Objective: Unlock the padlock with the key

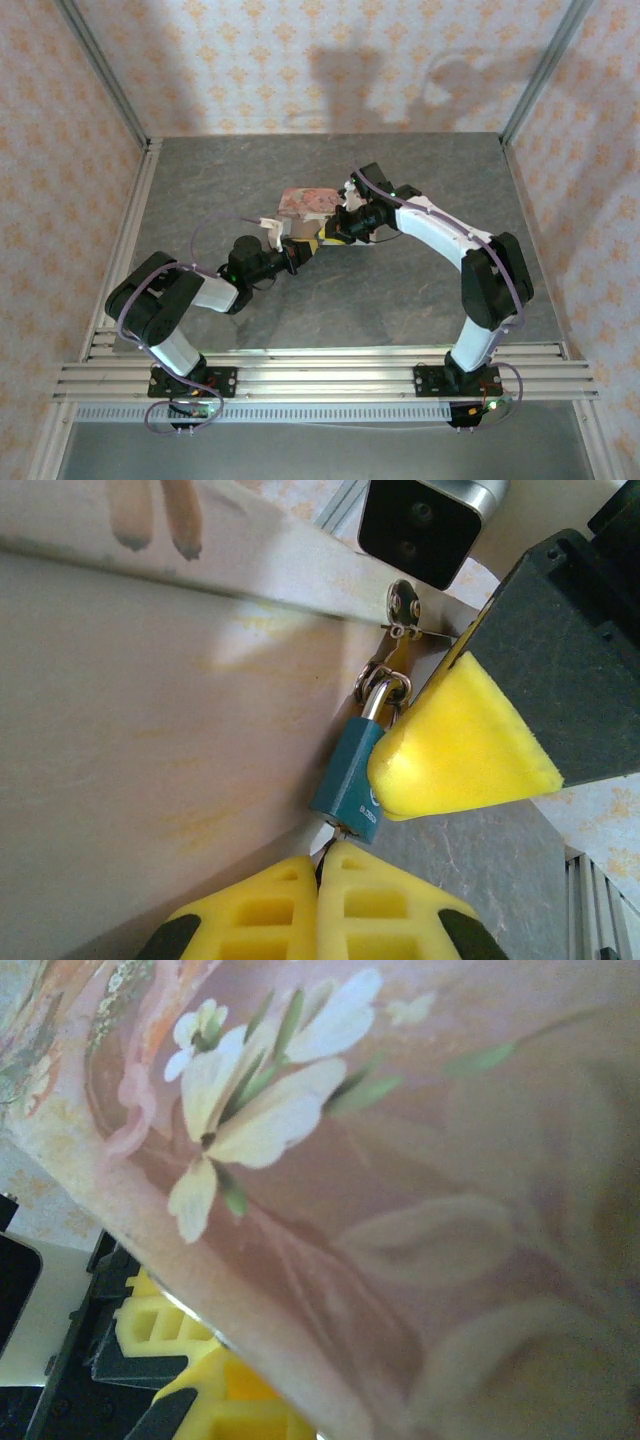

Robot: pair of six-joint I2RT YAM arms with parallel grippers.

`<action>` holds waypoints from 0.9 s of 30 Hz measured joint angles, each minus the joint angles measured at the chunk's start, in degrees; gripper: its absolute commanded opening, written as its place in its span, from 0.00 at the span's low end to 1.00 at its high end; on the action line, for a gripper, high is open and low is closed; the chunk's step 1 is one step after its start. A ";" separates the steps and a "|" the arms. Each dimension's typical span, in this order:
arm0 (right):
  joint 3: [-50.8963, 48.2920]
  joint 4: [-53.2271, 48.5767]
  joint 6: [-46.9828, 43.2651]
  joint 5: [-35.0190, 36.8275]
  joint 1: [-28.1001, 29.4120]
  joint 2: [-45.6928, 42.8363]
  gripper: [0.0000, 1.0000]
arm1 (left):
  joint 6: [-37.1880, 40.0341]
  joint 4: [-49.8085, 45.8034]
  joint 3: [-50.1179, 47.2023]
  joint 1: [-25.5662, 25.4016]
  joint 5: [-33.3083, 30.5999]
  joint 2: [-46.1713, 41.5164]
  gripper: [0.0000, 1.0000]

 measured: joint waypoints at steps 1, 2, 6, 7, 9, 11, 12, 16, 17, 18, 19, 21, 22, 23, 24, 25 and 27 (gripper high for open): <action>0.00 -0.09 -0.22 0.00 0.00 0.00 0.00 | 0.00 -0.33 0.00 0.00 0.22 -0.20 0.00; 0.00 -0.13 -0.37 -0.02 0.00 0.00 0.00 | 0.00 -0.57 0.00 0.00 0.26 -0.35 0.00; -0.22 0.22 -0.15 -0.02 0.00 0.00 0.00 | 0.00 -0.83 0.00 -0.04 0.26 -0.42 0.00; -0.46 0.48 -0.07 -0.02 0.00 0.00 0.00 | 0.00 -0.96 0.00 -0.07 0.22 -0.42 0.00; -1.40 1.81 0.35 -0.09 0.00 -0.04 0.00 | 0.00 -1.05 -0.35 -0.20 -0.22 -0.42 0.00; -2.75 3.10 0.76 -0.28 0.13 -0.04 0.00 | -0.02 -0.87 -1.22 -0.74 -0.96 -0.39 0.00; -3.61 3.67 0.92 -0.42 0.26 -0.04 0.00 | -0.02 -0.85 -1.84 -1.20 -1.36 -0.37 0.00; -7.65 6.19 1.18 0.13 0.98 -0.39 0.00 | 0.00 0.02 -3.72 -3.37 -2.80 1.07 0.00; -8.50 6.75 1.20 0.39 1.11 -0.39 0.00 | 0.00 0.31 -4.02 -3.78 -3.04 1.73 0.00; -9.62 7.69 1.20 0.72 1.25 -0.39 0.00 | 0.00 0.74 -4.28 -4.20 -3.43 2.49 0.00; -10.67 8.70 1.20 1.07 1.46 -0.39 0.00 | 0.02 1.31 -4.57 -4.59 -3.85 3.30 0.00; -12.57 10.75 1.33 1.53 1.81 -0.39 0.00 | 0.07 2.12 -4.96 -5.05 -4.24 4.57 0.00; -13.49 11.82 1.33 1.77 1.92 -0.39 0.00 | 0.11 2.49 -5.07 -5.29 -4.37 5.25 0.00; -14.21 12.81 1.36 1.95 2.01 -0.37 0.00 | 0.17 2.78 -5.16 -5.38 -4.55 5.73 0.00; -14.86 13.79 1.38 2.16 2.08 -0.37 0.00 | 0.22 2.93 -5.16 -5.51 -4.79 6.25 0.00; -15.52 14.78 1.38 2.38 2.16 -0.37 0.00 | 0.22 3.19 -5.16 -5.60 -5.03 6.67 0.00; -16.28 16.09 1.53 2.78 2.27 -0.35 0.00 | 0.24 3.63 -5.16 -5.79 -5.42 7.37 0.00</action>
